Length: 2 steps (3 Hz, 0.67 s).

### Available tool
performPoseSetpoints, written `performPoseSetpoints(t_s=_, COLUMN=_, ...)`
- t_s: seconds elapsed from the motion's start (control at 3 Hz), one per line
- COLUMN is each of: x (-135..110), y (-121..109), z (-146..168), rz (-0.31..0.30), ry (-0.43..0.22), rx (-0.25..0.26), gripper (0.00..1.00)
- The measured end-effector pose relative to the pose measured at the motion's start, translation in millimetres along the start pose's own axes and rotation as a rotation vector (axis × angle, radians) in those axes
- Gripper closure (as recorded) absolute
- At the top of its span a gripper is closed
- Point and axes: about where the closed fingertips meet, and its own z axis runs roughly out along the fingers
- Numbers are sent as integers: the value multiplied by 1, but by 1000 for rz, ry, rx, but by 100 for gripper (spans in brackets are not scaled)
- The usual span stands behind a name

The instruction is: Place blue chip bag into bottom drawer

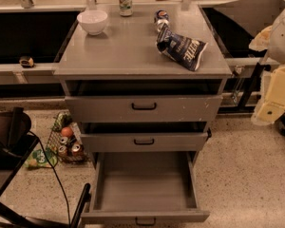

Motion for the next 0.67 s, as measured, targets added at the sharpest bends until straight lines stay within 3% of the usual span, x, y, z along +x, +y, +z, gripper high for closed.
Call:
performPoseSetpoints(t_s=0.33, x=0, y=0, z=0, rz=0, ry=0, rx=0, gripper=0)
performPoseSetpoints(t_s=0.67, x=-6, y=-31, z=13, rz=45, ry=-65, rx=43, gripper=0)
